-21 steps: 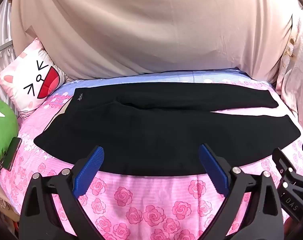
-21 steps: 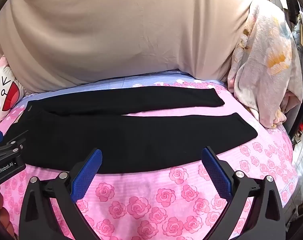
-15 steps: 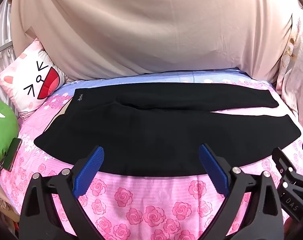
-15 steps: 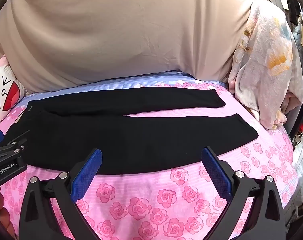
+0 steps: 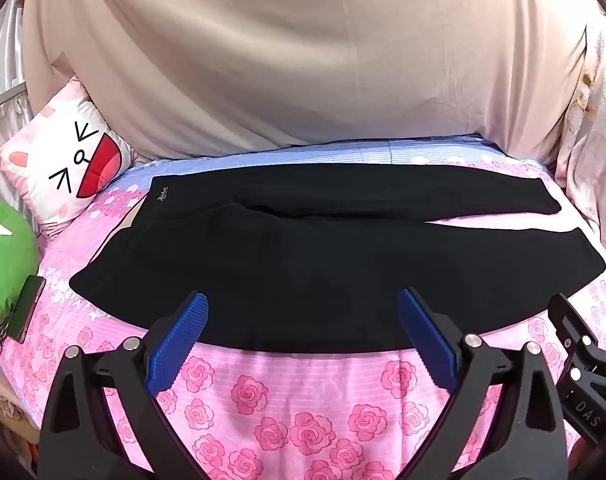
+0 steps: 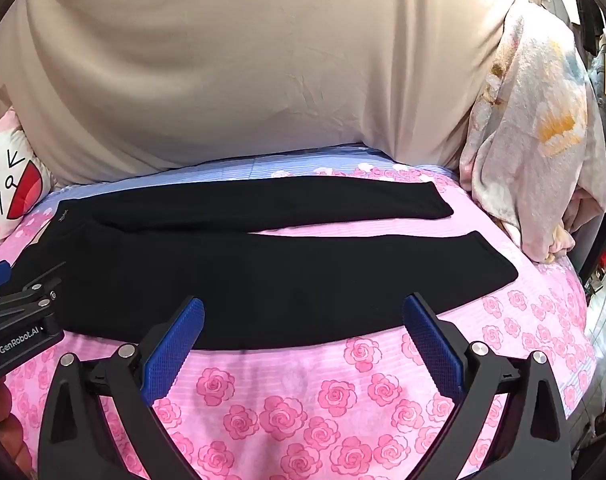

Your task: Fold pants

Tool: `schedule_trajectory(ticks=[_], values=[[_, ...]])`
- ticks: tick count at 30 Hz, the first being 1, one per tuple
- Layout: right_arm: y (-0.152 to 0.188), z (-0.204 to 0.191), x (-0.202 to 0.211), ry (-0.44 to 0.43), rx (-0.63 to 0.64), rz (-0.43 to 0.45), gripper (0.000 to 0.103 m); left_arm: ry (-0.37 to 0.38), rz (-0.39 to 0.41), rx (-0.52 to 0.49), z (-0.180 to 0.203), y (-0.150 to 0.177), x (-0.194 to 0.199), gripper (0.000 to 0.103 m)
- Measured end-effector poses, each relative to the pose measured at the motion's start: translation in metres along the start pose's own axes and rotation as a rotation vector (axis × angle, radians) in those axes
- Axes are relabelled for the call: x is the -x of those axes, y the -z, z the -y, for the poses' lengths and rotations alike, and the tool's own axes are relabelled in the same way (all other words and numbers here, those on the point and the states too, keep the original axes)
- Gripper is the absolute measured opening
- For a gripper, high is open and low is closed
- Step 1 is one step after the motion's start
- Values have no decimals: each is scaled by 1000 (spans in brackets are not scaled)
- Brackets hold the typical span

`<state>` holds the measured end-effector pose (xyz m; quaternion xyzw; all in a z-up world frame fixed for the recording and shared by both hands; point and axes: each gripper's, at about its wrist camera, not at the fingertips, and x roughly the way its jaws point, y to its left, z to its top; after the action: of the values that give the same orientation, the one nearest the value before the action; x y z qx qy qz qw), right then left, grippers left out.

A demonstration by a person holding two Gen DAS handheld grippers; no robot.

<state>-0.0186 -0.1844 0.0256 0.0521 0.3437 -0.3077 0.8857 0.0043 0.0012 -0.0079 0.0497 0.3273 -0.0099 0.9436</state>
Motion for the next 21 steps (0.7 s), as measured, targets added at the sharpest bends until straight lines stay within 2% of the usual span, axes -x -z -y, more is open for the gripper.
schedule_trajectory(ticks=[21], values=[[1,-1,-1,-4,8,-1,98,0,-5,-4,-1,2,-1,94]])
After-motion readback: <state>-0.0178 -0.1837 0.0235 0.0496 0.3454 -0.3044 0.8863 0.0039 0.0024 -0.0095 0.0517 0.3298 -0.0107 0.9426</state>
